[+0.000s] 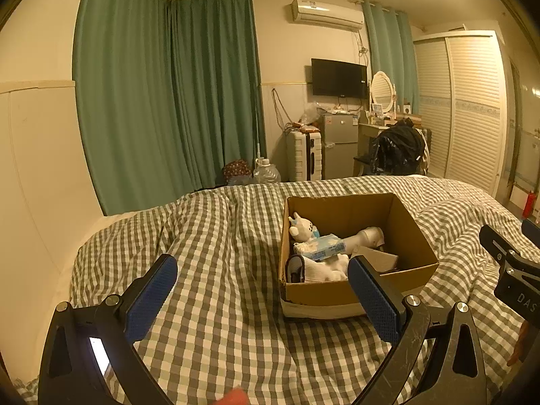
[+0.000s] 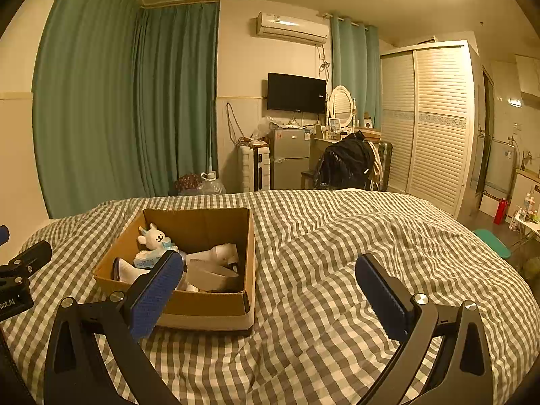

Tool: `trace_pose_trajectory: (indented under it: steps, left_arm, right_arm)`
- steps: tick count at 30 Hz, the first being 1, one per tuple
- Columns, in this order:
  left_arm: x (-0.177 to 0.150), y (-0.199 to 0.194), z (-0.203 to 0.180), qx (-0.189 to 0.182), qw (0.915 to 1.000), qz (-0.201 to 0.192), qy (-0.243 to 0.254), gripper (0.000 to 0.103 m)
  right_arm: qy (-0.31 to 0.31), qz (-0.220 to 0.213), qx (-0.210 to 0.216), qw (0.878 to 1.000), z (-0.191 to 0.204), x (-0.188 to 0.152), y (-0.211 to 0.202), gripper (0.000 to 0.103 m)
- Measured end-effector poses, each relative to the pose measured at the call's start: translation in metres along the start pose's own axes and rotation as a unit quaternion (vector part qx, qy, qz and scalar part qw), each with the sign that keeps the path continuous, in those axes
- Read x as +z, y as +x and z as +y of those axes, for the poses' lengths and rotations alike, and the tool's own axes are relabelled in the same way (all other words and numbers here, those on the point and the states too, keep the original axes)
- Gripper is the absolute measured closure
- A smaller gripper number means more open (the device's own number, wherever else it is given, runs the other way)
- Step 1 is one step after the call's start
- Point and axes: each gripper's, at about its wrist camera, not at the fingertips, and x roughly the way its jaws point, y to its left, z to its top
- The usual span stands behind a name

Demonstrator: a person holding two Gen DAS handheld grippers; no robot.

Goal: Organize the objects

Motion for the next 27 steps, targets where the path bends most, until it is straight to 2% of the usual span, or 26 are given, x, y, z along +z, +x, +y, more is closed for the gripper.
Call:
trace_pose_trajectory:
  steps: [8,27]
  left_arm:
    - [-0.0001,-0.0001,0.0009,0.012,0.9999,0.001,0.001,0.0]
    - [-0.0003,0.0003,-0.001,0.008,1.0,0.0,0.004,0.0]
  right_arm:
    - [-0.002,0.002,-0.001,1.0,0.0017,-0.001,0.0008,0.0]
    - [-0.008,0.006,0.0,1.0,0.0031,-0.0035,0.0022,0.0]
